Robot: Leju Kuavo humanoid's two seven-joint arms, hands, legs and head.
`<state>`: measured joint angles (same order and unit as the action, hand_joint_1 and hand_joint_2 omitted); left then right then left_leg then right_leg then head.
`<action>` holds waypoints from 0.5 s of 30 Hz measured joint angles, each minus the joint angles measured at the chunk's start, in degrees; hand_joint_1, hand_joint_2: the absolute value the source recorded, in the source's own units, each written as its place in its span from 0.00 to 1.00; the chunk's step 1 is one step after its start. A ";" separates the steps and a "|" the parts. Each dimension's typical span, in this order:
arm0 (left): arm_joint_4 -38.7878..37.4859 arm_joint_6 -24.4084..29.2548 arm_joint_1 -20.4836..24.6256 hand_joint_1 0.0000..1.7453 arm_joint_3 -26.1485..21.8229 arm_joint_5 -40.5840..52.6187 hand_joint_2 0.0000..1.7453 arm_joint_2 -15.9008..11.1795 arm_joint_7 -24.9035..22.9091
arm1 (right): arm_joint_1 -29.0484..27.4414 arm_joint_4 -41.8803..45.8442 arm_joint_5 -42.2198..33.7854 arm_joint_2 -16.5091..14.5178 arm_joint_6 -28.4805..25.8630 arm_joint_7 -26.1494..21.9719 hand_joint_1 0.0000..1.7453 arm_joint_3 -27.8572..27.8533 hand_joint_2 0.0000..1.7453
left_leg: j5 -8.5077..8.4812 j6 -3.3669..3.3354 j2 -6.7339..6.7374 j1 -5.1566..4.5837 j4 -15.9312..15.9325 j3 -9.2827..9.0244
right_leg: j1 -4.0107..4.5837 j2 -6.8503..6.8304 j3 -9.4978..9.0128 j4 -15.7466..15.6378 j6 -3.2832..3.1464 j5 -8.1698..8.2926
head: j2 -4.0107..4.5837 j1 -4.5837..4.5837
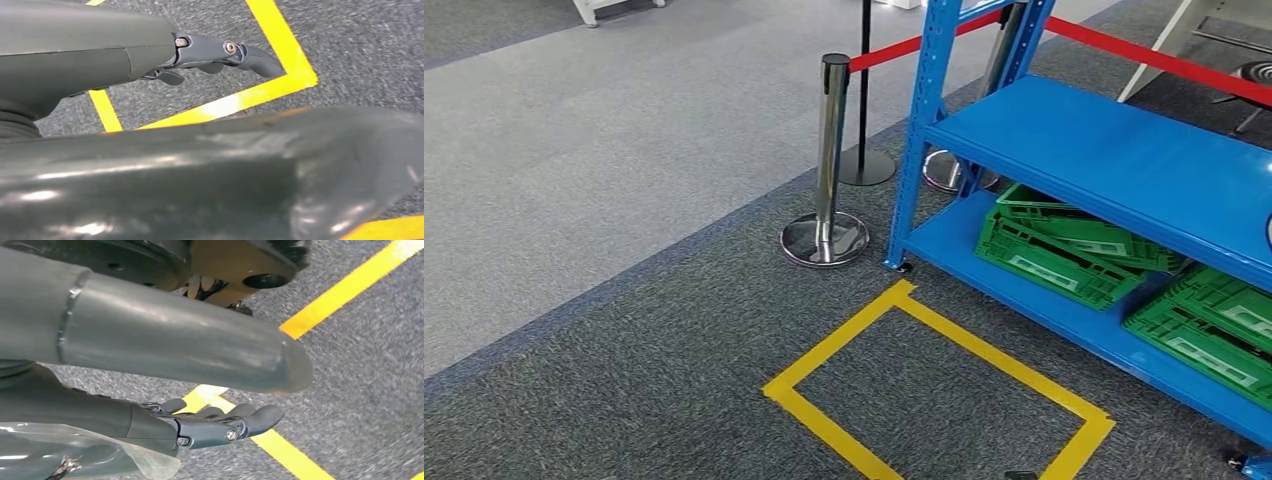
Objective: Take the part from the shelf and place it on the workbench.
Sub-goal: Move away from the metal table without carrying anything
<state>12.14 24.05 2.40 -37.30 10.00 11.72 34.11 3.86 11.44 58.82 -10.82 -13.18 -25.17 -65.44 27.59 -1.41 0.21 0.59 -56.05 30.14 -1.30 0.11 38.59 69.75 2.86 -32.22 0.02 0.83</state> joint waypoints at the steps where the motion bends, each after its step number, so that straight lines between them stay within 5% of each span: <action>1: 0.03 0.00 0.03 0.00 -0.15 0.02 0.00 0.01 0.13 | 0.00 0.01 -0.09 0.00 0.00 -0.20 0.00 -0.04 0.00 | 0.19 0.31 0.10 0.11 -0.25 -0.01 | -0.25 -0.23 -2.36 -4.25 0.27 1.65 | 0.00 0.01; 4: 0.14 -0.02 0.10 0.00 -0.41 0.03 0.00 -0.05 0.26 | 0.17 0.04 -0.18 -0.16 0.05 -0.45 0.00 -0.07 0.00 | 0.73 1.46 0.22 -0.02 -1.12 0.13 | -0.19 -0.29 -6.80 -11.64 -0.21 3.26 | 0.00 0.05; 8: 0.23 -0.04 0.14 0.00 -0.49 0.03 0.00 -0.09 0.32 | 0.06 0.07 -0.21 -0.22 0.11 -0.54 0.00 -0.10 0.00 | 1.72 2.45 0.17 0.26 -2.38 0.51 | -0.01 -0.07 -6.88 -11.58 -1.90 3.35 | 0.00 -0.04; 12: 0.27 -0.03 0.08 0.00 -0.51 0.04 0.00 -0.09 0.40 | 0.00 0.08 -0.13 -0.27 0.32 -0.44 0.00 -0.11 0.00 | 8.38 2.84 0.06 0.32 -15.75 6.30 | 0.25 -0.07 -6.87 -11.64 -2.93 3.31 | 0.00 -0.20; 13: 0.27 0.02 0.01 0.00 -0.53 0.07 0.00 -0.09 0.41 | -0.06 0.08 -0.08 -0.28 0.36 -0.35 0.00 -0.11 0.00 | 8.84 2.75 0.05 0.31 -18.09 7.39 | 0.39 -0.02 -6.90 -11.64 -2.99 3.29 | 0.00 -0.21; 15: 0.29 0.25 -0.07 0.00 -0.59 0.15 0.00 -0.12 0.47 | -0.13 0.08 -0.01 -0.32 0.44 -0.13 0.00 -0.11 0.00 | 6.40 2.21 0.03 0.18 -16.13 6.67 | 0.63 0.17 -7.08 -11.63 -3.04 3.25 | 0.00 -0.20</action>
<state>12.43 24.30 2.33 -37.89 10.16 11.60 34.59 3.73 11.52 58.81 -11.14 -12.74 -25.30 -65.55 33.99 0.80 0.24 0.77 -72.18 36.81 -0.67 0.28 31.52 58.12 -0.18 -28.97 0.02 0.63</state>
